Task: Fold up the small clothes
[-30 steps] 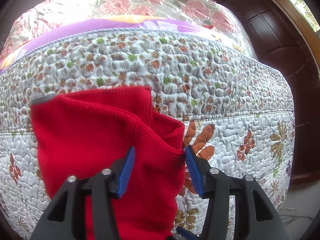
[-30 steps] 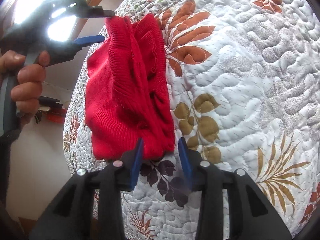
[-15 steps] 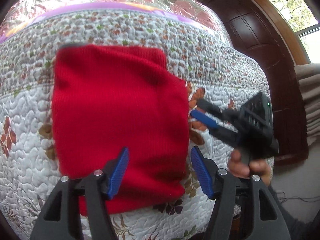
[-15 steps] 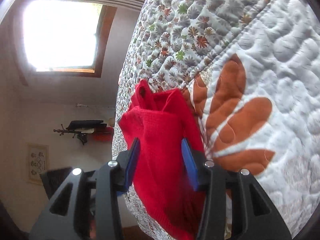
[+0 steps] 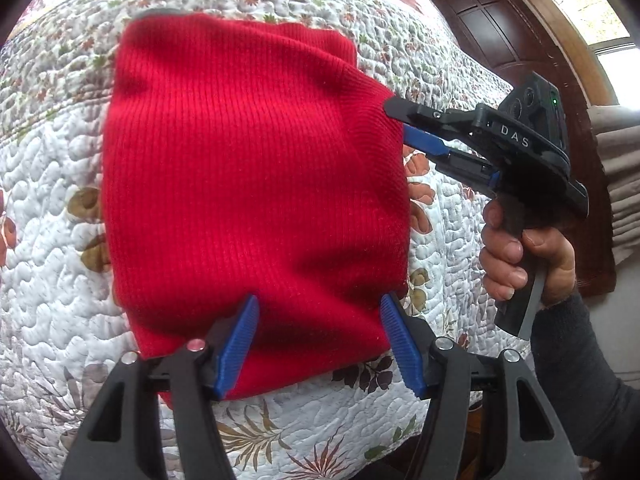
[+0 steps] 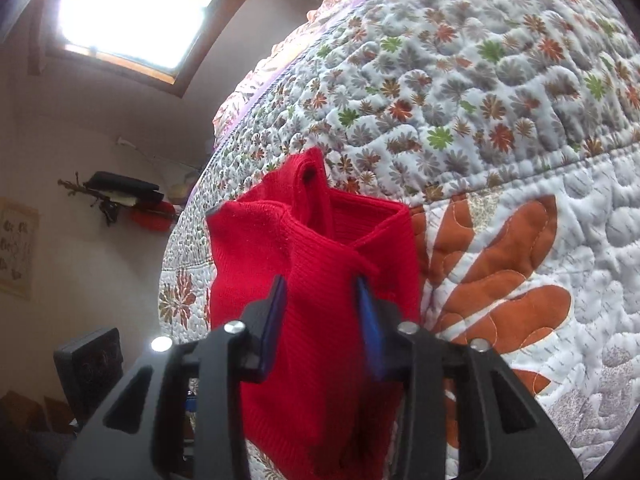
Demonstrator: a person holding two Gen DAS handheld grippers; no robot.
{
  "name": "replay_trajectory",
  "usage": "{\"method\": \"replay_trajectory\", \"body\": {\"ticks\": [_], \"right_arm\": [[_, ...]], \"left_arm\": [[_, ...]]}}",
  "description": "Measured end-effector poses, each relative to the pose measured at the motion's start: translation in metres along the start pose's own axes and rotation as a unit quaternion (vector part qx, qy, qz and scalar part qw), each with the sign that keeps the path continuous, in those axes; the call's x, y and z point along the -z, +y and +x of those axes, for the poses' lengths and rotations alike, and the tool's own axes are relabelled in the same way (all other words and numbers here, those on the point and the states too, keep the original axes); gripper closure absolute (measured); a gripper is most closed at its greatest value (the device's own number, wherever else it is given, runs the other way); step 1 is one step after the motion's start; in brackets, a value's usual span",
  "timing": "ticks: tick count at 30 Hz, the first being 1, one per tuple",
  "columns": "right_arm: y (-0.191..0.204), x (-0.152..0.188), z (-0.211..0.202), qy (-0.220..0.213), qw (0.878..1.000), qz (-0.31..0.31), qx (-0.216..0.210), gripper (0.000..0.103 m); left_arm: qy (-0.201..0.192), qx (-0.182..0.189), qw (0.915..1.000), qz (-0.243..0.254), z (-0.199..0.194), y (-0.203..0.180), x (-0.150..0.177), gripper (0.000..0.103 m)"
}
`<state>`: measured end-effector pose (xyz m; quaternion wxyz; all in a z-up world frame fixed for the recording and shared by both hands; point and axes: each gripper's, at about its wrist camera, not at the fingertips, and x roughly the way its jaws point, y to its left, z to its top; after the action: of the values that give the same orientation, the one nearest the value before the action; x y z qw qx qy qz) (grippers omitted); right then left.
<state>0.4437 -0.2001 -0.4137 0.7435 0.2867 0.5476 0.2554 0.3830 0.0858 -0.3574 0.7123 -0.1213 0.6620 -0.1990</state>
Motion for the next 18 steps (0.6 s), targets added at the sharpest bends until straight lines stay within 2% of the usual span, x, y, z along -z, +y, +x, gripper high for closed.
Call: {"method": "replay_trajectory", "body": {"ticks": [1,2,4,6,7,9,11,14,18], "right_arm": [[0.005,-0.002,-0.001,-0.007,1.000,-0.009,-0.009,0.094],[0.013,-0.005,-0.006,-0.018,0.999,-0.018,-0.029,0.095],[0.036,-0.009,-0.023,-0.053,0.992,-0.057,-0.099,0.096],[0.035,-0.011,-0.027,-0.063,0.987,-0.070,-0.130,0.096],[0.023,-0.013,-0.017,-0.050,0.990,-0.055,-0.121,0.096],[-0.024,-0.012,0.006,-0.018,0.995,0.019,-0.094,0.095],[-0.055,-0.008,0.011,-0.017,0.995,0.064,-0.080,0.084],[-0.063,-0.004,-0.007,-0.040,0.990,0.091,-0.103,0.078],[-0.059,-0.005,-0.010,-0.028,0.989,0.094,-0.108,0.067]], "left_arm": [[0.000,0.000,1.0000,0.000,-0.001,0.001,0.000,0.040],[0.000,0.001,1.0000,-0.001,-0.002,0.001,0.000,0.040],[-0.005,0.008,1.0000,-0.001,-0.005,0.003,0.004,0.040],[0.001,0.010,0.9999,0.000,-0.001,0.004,0.006,0.040],[0.006,0.007,1.0000,-0.002,0.002,0.005,0.007,0.040],[0.016,0.006,0.9998,-0.009,0.007,0.007,0.010,0.040],[0.016,0.006,0.9998,-0.010,0.007,0.006,0.011,0.040],[0.011,0.012,0.9998,-0.011,0.001,0.005,0.013,0.040],[0.013,0.018,0.9997,-0.010,-0.002,0.003,0.016,0.040]]}}
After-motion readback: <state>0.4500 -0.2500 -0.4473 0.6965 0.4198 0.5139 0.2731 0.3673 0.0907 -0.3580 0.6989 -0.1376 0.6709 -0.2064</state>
